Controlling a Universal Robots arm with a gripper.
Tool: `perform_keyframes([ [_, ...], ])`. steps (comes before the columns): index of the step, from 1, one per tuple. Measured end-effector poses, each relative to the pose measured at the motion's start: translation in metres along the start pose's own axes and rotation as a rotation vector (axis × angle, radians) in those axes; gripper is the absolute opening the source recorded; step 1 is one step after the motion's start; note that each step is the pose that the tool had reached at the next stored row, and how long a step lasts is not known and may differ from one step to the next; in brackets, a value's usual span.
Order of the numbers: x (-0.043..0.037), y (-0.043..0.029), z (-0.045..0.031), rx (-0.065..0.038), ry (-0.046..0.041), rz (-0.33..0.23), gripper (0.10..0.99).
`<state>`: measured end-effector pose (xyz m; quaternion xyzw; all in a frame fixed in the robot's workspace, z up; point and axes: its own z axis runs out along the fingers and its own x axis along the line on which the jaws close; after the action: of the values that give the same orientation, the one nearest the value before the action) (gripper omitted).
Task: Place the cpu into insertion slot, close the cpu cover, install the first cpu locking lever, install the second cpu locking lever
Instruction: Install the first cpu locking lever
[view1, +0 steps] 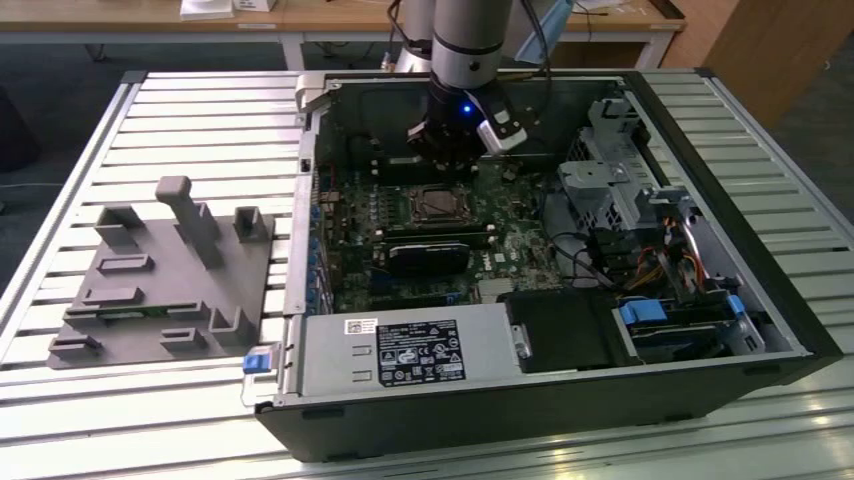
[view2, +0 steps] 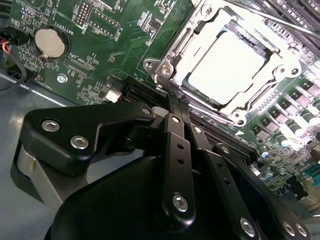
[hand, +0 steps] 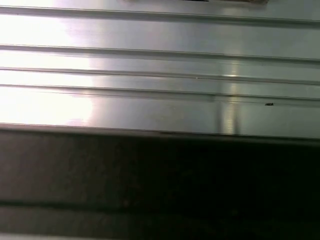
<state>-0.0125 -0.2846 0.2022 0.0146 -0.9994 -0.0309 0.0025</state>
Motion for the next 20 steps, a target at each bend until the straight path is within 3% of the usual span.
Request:
perform_keyframes([
  [6, 0.0, -0.0001, 0.0024, 0.033, 0.0012, 0.0, 0.106],
  [10, -0.0002, 0.0001, 0.0051, 0.049, 0.0019, 0.0, 0.106],
  [20, -0.0006, 0.0018, 0.0068, 0.049, 0.0023, 0.0, 0.106],
])
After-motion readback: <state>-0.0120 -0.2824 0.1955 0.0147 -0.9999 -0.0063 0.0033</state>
